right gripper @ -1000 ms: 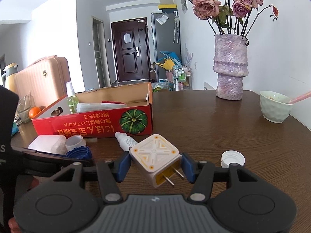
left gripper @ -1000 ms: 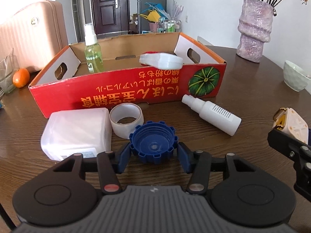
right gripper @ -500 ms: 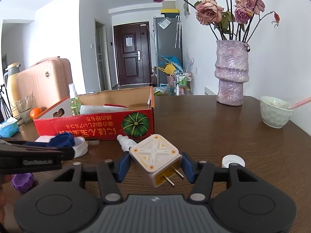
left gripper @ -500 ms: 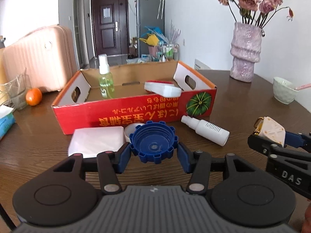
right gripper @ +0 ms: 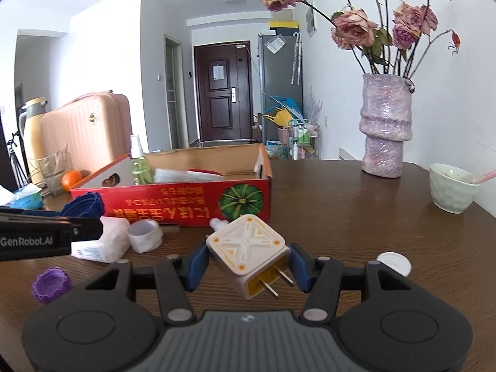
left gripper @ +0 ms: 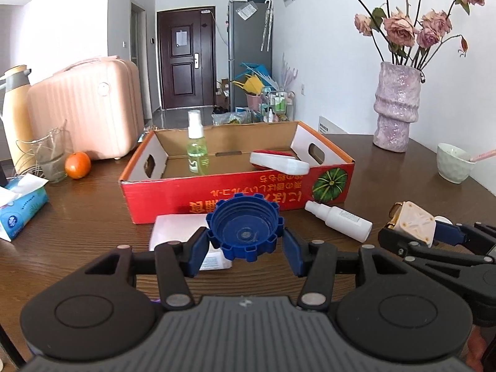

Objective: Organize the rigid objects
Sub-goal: 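Carry the blue cap in the left gripper and plug adapter in the right gripper over the box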

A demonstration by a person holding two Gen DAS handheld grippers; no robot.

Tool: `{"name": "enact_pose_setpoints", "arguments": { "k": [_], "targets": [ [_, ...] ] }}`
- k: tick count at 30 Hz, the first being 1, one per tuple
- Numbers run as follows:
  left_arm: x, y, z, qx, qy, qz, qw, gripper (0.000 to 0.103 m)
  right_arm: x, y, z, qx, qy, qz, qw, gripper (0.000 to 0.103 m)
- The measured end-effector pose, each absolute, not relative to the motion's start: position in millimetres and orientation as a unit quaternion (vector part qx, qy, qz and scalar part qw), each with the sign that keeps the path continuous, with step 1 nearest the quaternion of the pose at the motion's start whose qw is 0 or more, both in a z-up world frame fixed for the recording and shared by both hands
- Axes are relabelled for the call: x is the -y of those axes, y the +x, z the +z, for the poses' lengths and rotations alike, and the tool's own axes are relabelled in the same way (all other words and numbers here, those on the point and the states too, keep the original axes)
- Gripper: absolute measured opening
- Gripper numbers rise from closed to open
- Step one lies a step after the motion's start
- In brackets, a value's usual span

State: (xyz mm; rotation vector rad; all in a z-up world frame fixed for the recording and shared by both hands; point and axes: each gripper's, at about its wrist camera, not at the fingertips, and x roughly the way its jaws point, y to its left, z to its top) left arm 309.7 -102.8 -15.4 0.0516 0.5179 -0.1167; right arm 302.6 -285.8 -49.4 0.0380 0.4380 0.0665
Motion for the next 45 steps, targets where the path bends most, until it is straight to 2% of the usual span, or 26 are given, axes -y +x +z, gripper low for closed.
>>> {"name": "enact_pose_setpoints", "arguments": {
  "k": [22,45],
  "targets": [
    [60,304,14,-0.222,0.006,-0.034,0.974,0.052,248,308,-20,-0.181,0.027,0.041,0.982,0.055],
    [55,374,43,-0.205,-0.034,0.002,0.978,0.052,232,372,14,-0.142,0.042,0.046,0.988,0.055]
  ]
}}
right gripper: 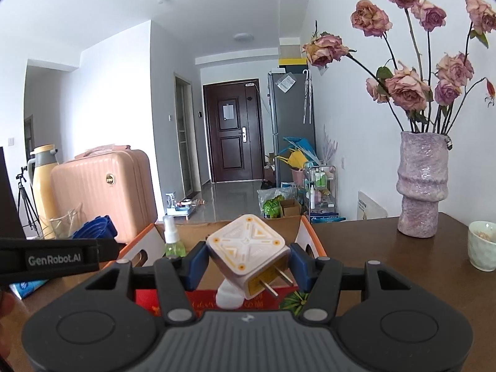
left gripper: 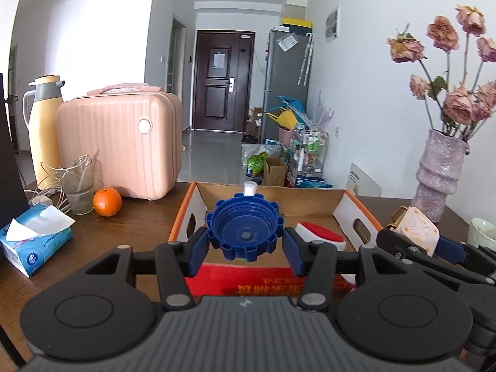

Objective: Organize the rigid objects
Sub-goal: 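Carry the blue cap in the left gripper and plug adapter in the right gripper over the box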

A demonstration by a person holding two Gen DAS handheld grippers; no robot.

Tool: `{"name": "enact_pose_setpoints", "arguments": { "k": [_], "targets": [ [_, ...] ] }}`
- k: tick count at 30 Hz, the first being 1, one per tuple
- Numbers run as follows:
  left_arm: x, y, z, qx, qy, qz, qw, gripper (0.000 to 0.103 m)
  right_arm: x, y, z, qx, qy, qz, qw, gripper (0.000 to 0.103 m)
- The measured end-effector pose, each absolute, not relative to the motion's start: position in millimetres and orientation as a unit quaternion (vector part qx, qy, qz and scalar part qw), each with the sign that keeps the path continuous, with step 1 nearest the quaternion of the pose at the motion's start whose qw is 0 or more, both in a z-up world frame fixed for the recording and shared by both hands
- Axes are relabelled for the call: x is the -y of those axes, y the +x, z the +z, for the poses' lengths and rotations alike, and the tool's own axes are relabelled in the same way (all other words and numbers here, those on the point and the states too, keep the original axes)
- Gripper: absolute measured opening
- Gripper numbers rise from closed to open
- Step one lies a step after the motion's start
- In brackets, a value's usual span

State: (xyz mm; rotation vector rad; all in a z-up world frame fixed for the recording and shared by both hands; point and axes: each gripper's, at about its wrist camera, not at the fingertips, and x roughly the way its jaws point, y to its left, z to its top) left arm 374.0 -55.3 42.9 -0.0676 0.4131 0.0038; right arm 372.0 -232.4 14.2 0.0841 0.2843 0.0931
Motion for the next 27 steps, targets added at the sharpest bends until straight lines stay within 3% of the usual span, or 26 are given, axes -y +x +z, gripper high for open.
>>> {"name": "enact_pose_setpoints", "arguments": {
  "k": [27],
  "targets": [
    [49,487,20,-0.245,-0.031,0.041,0.968,0.052,247,497,-7,-0.196,0.07,0.036,0.978,0.055]
  ]
}}
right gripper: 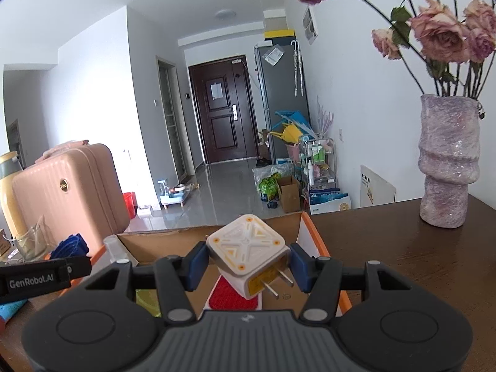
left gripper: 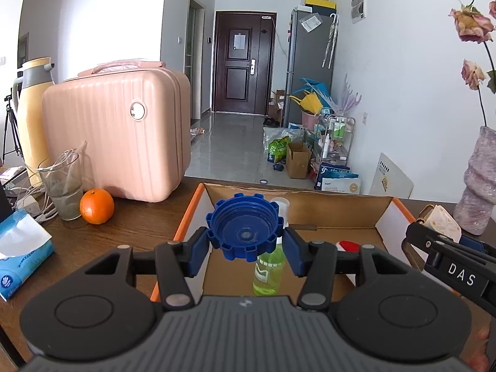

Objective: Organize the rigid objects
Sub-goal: 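Carry the blue cap in the left gripper and plug adapter in the right gripper over the box, then lower both held items into the box and open both grippers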

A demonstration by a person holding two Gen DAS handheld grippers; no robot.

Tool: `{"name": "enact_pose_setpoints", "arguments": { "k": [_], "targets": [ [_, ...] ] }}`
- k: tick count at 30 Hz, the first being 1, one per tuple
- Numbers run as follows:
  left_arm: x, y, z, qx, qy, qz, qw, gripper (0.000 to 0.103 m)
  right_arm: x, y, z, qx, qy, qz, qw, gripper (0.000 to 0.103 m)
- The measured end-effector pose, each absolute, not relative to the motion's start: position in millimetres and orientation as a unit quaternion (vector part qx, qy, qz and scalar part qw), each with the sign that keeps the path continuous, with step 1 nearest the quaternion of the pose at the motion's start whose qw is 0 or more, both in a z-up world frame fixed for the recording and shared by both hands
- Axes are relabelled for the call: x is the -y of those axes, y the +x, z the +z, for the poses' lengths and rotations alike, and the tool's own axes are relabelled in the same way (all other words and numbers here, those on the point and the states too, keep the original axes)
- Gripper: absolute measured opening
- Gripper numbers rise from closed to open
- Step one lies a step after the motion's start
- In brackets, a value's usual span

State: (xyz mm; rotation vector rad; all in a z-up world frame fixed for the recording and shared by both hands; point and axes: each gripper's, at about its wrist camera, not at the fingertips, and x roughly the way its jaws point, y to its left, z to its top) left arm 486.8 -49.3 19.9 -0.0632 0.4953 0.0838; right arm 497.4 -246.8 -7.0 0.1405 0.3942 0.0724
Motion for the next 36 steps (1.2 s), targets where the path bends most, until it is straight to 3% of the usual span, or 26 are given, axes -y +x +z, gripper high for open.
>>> {"name": "enact_pose_setpoints", "arguments": {
  "k": [20,21,22,24,25,29,36],
  "targets": [
    [49,523,8,-0.279,-0.009,0.045,0.959,0.055,238,539,-19,-0.254,0.029,0.041,0.966,0.056],
    [48,524,7,-0.287,-0.009,0.049,0.957,0.06,238,539,-20,-0.257,0.028,0.039,0.965,0.062],
    [47,524,6,-0.292,-0.009,0.05,0.955,0.076,238,539,-19,-0.259,0.026,0.037,0.965,0.068],
    [45,522,7,-0.288,-0.013,0.058,0.956,0.094,240,538,-16,-0.255,0.026,0.026,0.966,0.092],
    [45,520,8,-0.283,-0.01,0.059,0.957,0.097,241,536,-15,-0.253,0.026,0.024,0.967,0.094],
    [44,517,11,-0.281,-0.013,0.06,0.958,0.103,244,536,-13,-0.261,0.031,0.018,0.965,0.103],
    [41,521,9,-0.293,-0.017,0.07,0.953,0.103,245,539,-16,-0.268,0.03,0.012,0.963,0.103]
  ]
}}
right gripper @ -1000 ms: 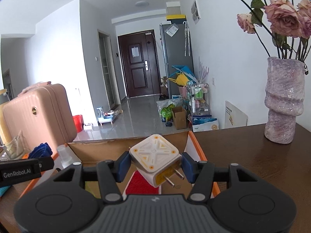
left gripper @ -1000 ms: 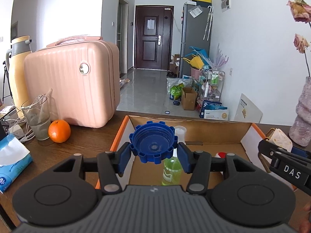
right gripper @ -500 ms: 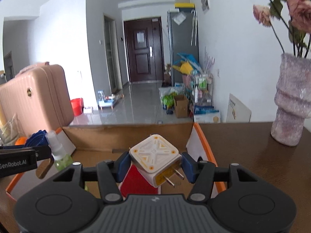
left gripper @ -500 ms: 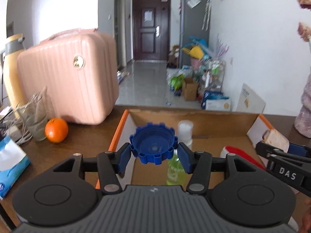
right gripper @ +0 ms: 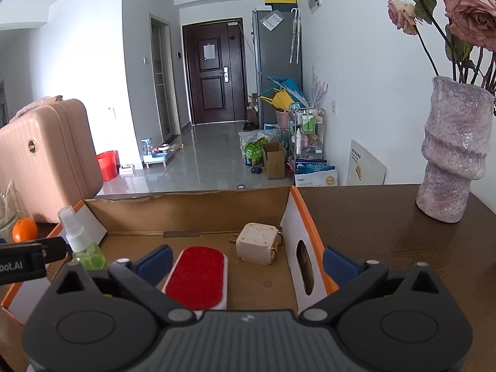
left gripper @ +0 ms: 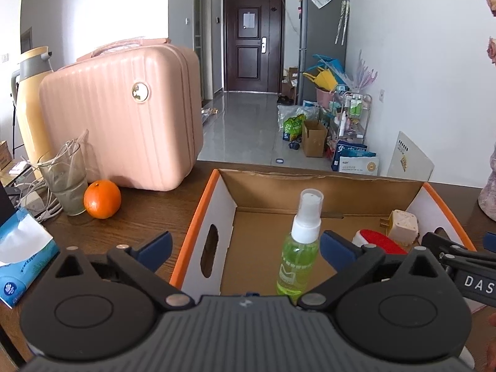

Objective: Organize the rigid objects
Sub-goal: 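Lower both held items into the box and open both grippers, then withdraw both grippers from the box back toward the table items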

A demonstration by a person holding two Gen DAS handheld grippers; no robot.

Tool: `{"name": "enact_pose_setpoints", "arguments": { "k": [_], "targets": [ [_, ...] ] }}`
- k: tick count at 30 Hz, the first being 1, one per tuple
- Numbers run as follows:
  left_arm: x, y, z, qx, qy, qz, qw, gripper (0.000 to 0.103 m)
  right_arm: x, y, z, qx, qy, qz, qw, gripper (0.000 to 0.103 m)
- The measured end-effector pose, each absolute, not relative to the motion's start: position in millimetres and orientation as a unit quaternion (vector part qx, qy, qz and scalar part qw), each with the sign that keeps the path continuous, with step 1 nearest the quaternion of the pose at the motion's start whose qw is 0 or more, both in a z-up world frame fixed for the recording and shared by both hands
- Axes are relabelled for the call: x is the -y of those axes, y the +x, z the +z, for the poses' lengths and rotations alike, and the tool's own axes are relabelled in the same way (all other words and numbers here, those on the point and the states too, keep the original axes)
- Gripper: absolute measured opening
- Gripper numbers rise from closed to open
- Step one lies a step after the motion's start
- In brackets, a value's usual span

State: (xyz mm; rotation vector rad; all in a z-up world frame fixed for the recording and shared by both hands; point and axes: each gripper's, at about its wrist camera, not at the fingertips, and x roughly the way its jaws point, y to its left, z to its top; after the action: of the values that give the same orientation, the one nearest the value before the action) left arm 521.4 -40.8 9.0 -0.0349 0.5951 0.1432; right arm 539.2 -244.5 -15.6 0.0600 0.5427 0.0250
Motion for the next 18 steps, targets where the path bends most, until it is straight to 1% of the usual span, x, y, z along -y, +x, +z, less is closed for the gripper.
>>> {"name": "enact_pose_setpoints", "arguments": {
  "k": [10,18],
  "targets": [
    [41,516,12,-0.289,-0.019,0.067,0.955,0.103,244,533,-8,-0.263,0.033,0.017,0.964,0.103],
    [41,500,17,-0.278,-0.017,0.074,0.957,0.103,248,511,1,-0.249,0.036,0.021,0.968,0.103]
  ]
}}
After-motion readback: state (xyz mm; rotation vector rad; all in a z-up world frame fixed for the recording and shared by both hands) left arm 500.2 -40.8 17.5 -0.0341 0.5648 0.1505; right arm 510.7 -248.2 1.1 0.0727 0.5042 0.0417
